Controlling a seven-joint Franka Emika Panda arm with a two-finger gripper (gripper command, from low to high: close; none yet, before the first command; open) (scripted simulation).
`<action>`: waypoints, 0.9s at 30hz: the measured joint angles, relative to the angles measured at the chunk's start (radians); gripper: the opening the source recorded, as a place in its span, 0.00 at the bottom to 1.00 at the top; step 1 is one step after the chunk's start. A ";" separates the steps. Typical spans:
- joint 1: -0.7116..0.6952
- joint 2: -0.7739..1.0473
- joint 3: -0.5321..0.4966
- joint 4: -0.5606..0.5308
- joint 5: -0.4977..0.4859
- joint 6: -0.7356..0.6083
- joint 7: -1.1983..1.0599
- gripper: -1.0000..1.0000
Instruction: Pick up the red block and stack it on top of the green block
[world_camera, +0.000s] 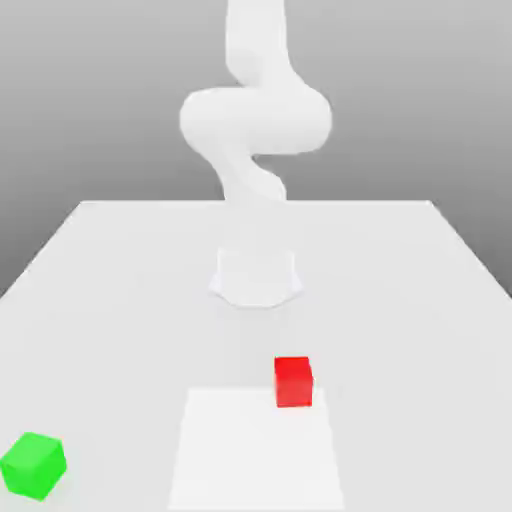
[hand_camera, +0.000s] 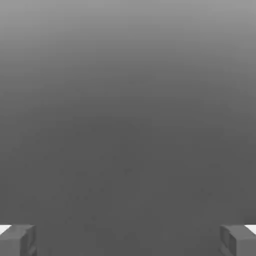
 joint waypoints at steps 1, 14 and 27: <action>0.005 0.028 -0.001 -0.033 0.006 0.024 0.000 0.50; 0.070 0.405 0.050 -0.474 0.044 0.341 0.025 0.50; 0.129 0.903 0.020 -0.566 -0.049 0.747 0.115 0.00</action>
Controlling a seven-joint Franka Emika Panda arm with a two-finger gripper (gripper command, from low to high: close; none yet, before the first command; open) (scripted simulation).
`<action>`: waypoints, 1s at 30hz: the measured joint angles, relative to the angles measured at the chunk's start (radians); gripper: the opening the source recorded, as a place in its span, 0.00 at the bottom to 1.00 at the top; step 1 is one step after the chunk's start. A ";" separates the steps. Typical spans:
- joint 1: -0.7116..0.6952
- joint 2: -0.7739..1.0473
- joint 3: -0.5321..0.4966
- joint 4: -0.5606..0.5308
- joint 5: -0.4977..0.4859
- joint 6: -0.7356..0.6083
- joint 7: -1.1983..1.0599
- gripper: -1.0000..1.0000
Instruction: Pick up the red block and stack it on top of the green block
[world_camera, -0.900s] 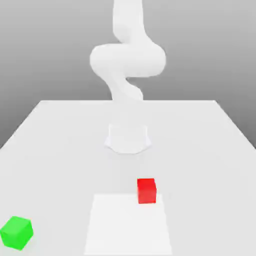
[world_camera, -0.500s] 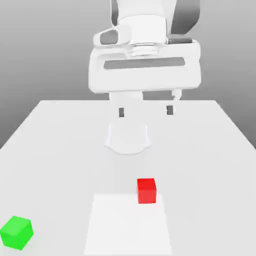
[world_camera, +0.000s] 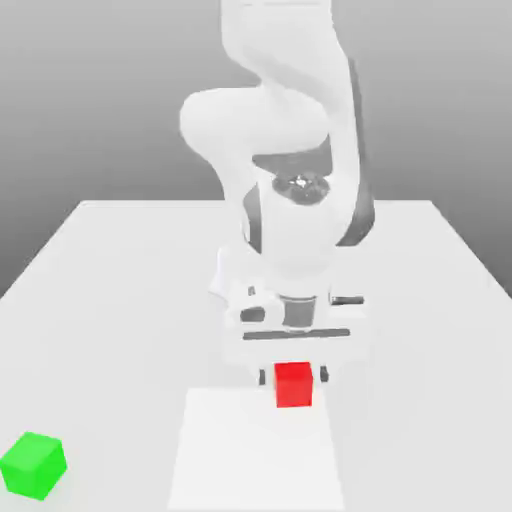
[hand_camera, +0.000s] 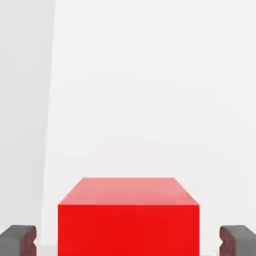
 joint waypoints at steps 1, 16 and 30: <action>0.000 0.000 0.000 0.000 -0.001 0.000 0.001 0.00; -0.062 -0.261 -0.009 0.027 0.029 -0.291 -0.038 0.00; -0.410 0.014 -0.199 0.527 0.091 -0.521 -0.198 0.00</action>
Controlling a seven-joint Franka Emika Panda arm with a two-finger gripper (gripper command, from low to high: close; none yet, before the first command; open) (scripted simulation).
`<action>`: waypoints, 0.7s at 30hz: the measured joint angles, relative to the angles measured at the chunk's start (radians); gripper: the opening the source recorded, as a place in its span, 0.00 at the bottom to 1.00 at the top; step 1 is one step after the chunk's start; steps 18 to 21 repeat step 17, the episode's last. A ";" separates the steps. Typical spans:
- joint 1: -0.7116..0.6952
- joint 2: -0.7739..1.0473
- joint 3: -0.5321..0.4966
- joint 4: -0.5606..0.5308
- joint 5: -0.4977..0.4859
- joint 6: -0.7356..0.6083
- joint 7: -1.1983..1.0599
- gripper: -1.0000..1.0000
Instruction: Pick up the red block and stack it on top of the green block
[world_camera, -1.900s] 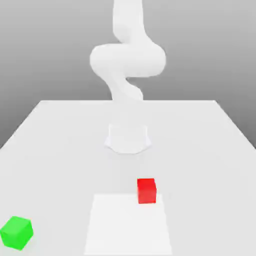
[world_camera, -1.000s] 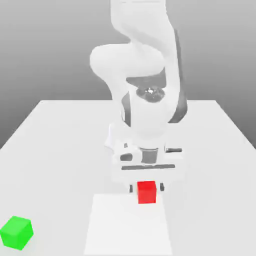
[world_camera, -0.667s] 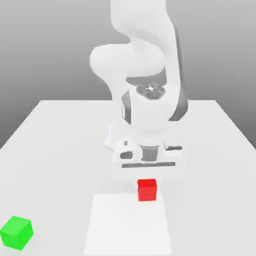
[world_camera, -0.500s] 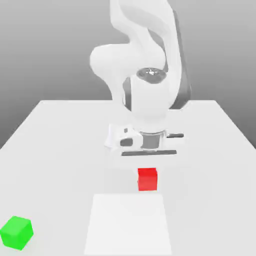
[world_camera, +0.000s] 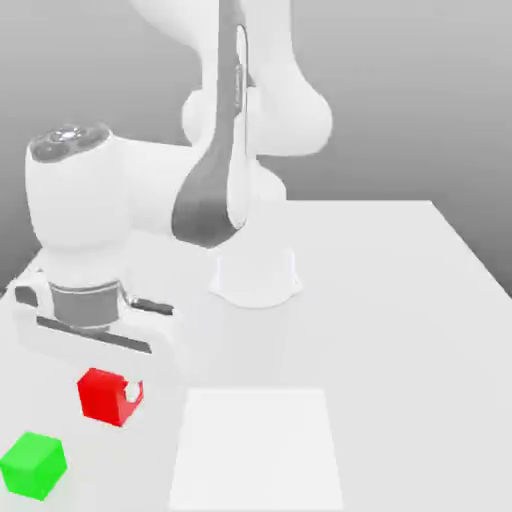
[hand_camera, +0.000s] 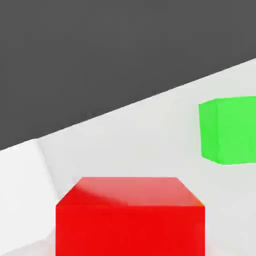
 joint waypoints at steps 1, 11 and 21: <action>-0.023 0.020 -0.012 0.036 0.013 -0.016 -0.017 0.00; -0.080 0.196 0.008 0.092 0.088 0.102 -0.082 1.00; -0.066 0.103 -0.013 0.088 0.048 0.016 -0.054 1.00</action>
